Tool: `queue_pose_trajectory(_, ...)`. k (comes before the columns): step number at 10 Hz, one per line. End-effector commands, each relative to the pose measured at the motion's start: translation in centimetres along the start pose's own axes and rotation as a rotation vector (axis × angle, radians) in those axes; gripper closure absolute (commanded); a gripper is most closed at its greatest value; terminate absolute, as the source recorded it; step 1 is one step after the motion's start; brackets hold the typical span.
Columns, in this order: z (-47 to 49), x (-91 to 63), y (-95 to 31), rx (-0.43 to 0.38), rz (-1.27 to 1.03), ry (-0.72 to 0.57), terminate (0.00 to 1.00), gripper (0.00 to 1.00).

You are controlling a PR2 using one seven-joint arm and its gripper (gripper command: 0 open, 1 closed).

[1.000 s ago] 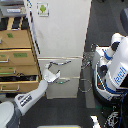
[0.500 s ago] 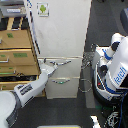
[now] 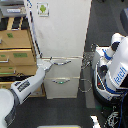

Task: Opening the fridge

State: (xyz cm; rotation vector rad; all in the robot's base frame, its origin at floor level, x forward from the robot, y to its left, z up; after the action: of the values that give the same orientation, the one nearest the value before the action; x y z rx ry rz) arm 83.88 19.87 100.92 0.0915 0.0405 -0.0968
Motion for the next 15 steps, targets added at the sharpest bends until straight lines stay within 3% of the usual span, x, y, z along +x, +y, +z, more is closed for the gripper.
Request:
queue_pose_trajectory(1, 4.4, 5.8, 5.4, 0.024, -0.042, -0.091, 0.0, 0.0)
queue_pose_trajectory(5, 6.6, 6.4, 7.8, -0.015, -0.124, -0.158, 0.0, 0.0)
queue_pose_trajectory(8, 6.9, 5.4, 10.3, 0.051, -0.092, -0.138, 0.0, 0.0)
queue_pose_trajectory(15, 6.9, 4.4, 13.1, 0.085, -0.075, -0.14, 0.0, 0.0)
